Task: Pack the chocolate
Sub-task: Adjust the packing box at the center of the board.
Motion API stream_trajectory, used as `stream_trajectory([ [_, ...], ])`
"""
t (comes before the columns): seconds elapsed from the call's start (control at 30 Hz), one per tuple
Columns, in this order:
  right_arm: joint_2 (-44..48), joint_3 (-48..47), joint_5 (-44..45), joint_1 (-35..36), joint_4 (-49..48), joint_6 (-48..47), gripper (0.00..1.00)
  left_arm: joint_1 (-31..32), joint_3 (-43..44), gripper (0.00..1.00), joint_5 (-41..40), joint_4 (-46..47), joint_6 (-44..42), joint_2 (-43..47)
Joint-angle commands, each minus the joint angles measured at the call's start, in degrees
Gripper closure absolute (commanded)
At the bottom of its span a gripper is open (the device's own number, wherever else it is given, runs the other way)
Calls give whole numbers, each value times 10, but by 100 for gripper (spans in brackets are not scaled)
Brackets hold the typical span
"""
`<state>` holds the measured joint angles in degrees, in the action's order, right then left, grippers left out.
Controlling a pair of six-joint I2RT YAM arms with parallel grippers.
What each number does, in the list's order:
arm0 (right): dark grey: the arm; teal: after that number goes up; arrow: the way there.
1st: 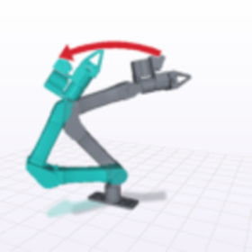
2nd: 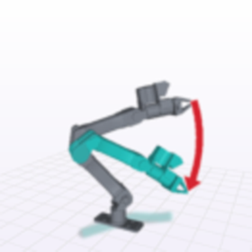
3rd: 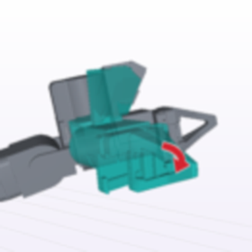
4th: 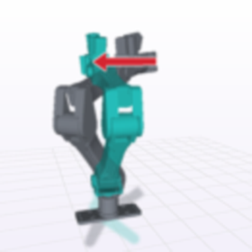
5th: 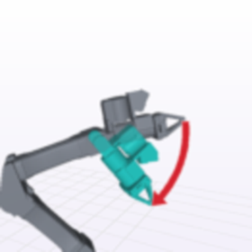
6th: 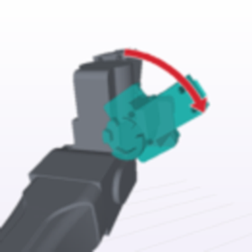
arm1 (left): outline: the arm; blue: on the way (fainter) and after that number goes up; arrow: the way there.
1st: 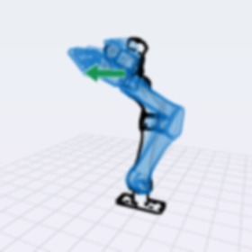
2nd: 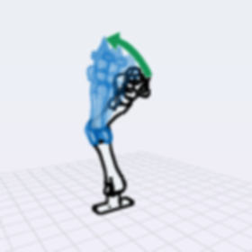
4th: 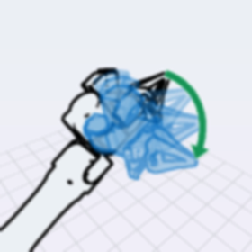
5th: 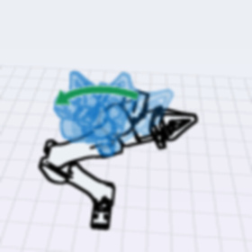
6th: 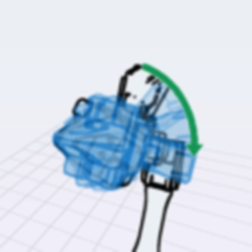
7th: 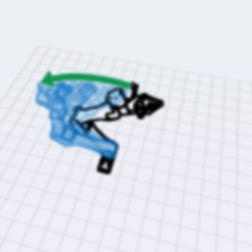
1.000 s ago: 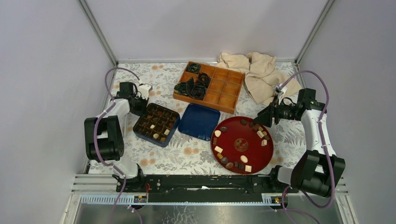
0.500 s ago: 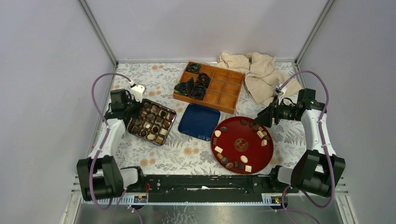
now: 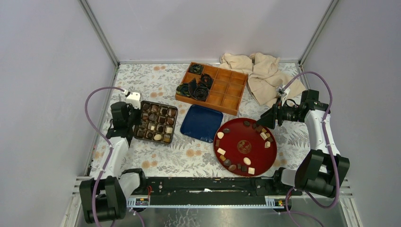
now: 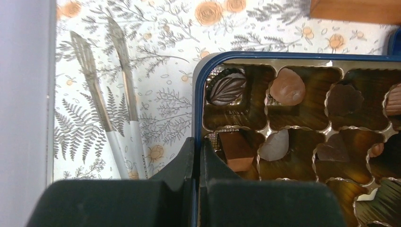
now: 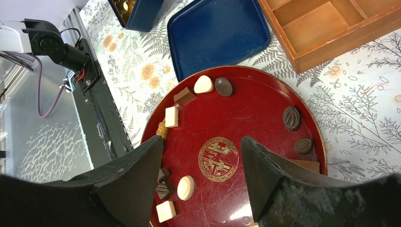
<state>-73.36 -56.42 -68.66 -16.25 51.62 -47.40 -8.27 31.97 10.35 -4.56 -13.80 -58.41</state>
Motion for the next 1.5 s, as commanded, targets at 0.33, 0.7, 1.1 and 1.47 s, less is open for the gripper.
stream_trajectory([
  [0.33, -6, -24, -20, -3, 11, -15, 31, 1, -43, 100, -18, 125, 58, 96],
  [0.7, -10, -24, -21, -3, 14, -15, 31, -24, 34, 100, -90, -1, 165, -14],
  [1.1, -16, -33, -33, -1, 49, -76, 30, -68, 90, 100, -27, -59, 202, -182],
  [1.47, -46, -106, 32, 206, -4, -115, 21, -76, 105, 93, -5, -62, 229, -204],
])
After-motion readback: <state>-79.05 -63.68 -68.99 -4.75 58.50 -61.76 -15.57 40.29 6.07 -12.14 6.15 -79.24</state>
